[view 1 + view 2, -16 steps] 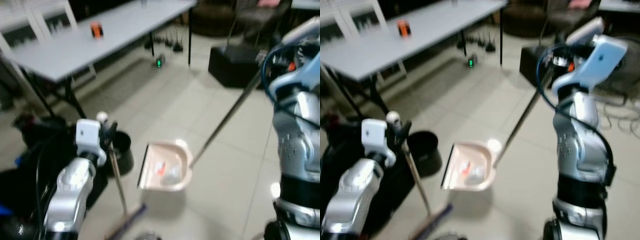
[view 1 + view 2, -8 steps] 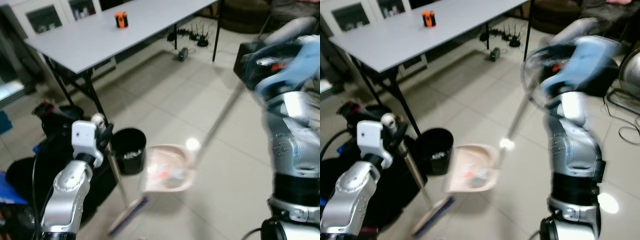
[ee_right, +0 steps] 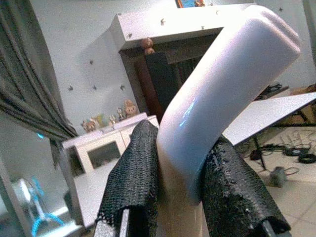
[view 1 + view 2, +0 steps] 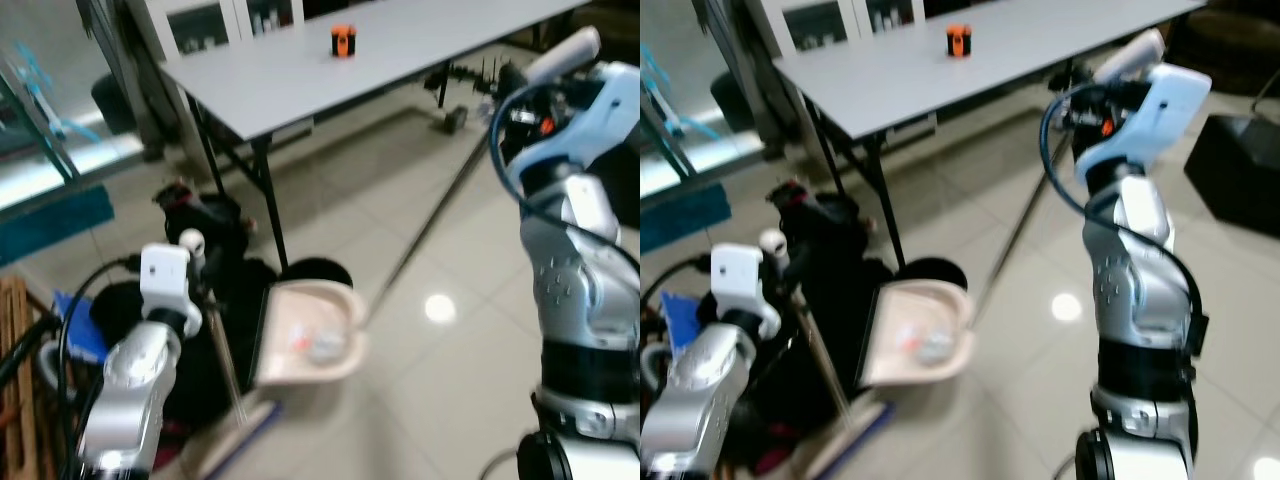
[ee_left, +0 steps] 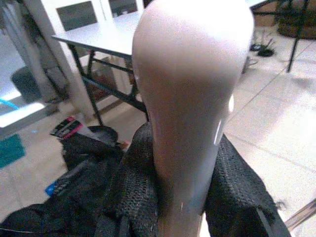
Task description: Sweep floor
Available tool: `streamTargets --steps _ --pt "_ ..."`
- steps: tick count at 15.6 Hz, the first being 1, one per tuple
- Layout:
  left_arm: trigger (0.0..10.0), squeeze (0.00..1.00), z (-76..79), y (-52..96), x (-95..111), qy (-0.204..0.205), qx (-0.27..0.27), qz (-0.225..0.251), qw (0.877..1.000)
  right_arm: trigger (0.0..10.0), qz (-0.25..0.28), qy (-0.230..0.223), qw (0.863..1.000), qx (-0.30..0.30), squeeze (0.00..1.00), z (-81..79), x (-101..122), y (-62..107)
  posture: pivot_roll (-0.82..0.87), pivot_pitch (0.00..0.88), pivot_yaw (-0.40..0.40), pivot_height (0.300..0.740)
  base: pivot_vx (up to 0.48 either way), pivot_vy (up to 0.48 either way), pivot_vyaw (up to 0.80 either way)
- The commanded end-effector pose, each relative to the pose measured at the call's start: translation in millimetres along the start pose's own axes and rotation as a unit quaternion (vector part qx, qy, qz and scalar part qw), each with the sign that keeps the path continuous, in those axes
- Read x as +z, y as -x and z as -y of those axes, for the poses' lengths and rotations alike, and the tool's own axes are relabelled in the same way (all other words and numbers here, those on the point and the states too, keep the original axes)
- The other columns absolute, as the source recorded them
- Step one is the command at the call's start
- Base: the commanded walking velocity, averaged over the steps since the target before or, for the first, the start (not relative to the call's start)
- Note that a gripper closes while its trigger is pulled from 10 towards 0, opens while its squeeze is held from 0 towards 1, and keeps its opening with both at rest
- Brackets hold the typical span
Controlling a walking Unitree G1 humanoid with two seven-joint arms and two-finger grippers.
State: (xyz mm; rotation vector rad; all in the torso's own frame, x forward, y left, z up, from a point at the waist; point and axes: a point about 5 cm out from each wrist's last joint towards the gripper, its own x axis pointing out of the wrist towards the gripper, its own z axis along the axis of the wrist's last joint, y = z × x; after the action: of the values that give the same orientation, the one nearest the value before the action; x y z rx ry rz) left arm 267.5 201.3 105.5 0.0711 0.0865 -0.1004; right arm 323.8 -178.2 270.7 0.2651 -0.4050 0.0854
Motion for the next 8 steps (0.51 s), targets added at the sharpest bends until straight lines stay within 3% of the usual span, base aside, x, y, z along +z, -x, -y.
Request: streamTargets --steps 1,8 --pt "10.0 0.00 2.5 -0.5 7.1 0.000 -0.001 0.018 1.000 10.0 0.025 0.008 1.000 -0.008 0.00 6.0 12.6 -4.0 0.05 0.000 0.071 0.740 0.281 0.000 0.00" --pt "10.0 0.00 4.2 1.3 5.6 -0.005 -0.003 0.015 1.000 10.0 0.026 -0.011 0.998 -0.050 0.00 18.3 9.1 -5.0 0.05 0.000 0.079 0.740 0.282 0.000 0.00"
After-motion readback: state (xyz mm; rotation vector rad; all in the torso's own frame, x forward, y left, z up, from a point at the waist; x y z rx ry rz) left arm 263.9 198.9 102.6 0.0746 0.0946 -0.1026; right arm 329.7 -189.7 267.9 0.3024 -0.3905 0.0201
